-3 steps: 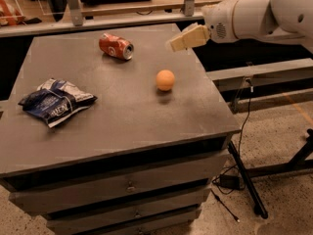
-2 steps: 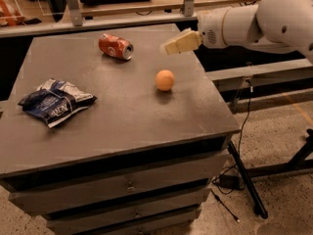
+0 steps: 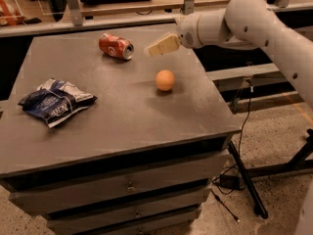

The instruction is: Move coke can near blue chip bag

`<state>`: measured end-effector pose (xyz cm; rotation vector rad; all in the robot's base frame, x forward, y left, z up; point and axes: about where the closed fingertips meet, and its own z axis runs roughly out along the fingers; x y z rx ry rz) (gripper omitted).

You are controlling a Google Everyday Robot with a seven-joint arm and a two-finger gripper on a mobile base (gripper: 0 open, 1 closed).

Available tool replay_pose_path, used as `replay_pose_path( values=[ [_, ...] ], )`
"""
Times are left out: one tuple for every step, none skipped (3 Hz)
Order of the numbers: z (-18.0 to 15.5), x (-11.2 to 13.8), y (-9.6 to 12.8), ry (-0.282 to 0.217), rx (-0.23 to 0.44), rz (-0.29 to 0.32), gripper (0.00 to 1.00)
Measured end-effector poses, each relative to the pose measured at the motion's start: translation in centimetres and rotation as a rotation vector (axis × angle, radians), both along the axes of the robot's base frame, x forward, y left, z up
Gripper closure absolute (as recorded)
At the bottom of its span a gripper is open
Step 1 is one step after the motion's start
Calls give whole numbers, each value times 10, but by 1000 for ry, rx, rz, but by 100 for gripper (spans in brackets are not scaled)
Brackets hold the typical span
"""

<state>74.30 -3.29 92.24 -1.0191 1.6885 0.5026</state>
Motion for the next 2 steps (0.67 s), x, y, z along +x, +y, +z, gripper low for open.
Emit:
replay_pose_path(
  values=[
    [-17, 20, 29, 6, 1, 44, 0],
    [-40, 32, 64, 26, -30, 70, 0]
  ],
)
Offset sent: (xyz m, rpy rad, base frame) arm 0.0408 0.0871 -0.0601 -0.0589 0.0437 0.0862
